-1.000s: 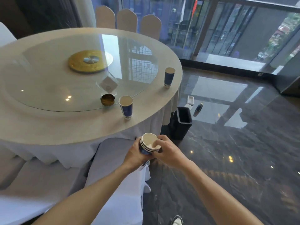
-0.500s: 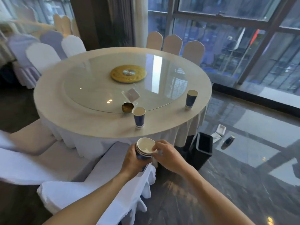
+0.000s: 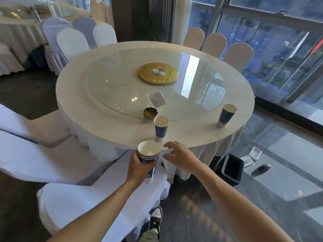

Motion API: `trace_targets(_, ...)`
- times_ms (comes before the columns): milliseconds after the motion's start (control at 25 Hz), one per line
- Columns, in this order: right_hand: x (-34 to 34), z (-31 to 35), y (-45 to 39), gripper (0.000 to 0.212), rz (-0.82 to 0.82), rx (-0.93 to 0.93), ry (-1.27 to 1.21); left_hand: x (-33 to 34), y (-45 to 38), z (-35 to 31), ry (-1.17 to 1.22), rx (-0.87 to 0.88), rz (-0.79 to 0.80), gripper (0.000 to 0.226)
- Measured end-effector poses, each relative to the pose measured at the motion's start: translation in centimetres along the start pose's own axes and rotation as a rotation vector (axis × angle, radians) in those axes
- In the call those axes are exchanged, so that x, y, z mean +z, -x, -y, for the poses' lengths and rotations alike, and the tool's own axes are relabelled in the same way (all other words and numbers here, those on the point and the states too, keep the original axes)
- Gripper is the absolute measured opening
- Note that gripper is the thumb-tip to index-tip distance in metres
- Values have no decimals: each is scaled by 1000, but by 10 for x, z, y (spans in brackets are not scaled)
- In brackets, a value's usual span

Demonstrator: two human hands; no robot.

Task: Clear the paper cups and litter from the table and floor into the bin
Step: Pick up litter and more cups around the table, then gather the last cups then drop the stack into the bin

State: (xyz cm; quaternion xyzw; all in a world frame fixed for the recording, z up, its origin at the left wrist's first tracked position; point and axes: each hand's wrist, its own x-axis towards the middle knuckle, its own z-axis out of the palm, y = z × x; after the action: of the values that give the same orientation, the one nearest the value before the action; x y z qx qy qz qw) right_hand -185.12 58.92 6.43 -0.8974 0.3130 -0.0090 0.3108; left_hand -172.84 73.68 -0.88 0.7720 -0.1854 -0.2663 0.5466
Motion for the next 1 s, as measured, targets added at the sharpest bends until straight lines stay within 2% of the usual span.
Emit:
trace_targets(200, -23, -22, -84, 77, -114, 82, -73, 17, -81, -11, 104, -31, -27, 79)
trace_targets(320, -23, -34, -138, 91, -156, 129, -47, 22, -126, -18, 142, -70, -122, 73)
trace_targets(480, -10, -43, -191, 120, -114, 209, -51, 19, -169, -26, 93, -70, -176, 74)
trace_targets(680, 14, -54, -230, 135, 32, 225, 63, 17, -199, -31, 37, -97, -185, 75)
trace_targets(760, 24, -58, -245, 133, 52, 225, 20, 18, -209, -33, 22, -91, -177, 77)
trace_targets(920, 29, -68, -245, 104, -42, 215, -86, 27, -215, -37, -18, -85, -200, 76)
trace_targets(1000, 27, -74, -238, 98, -100, 201, -90, 35, -216, -49, -46, -54, -167, 75)
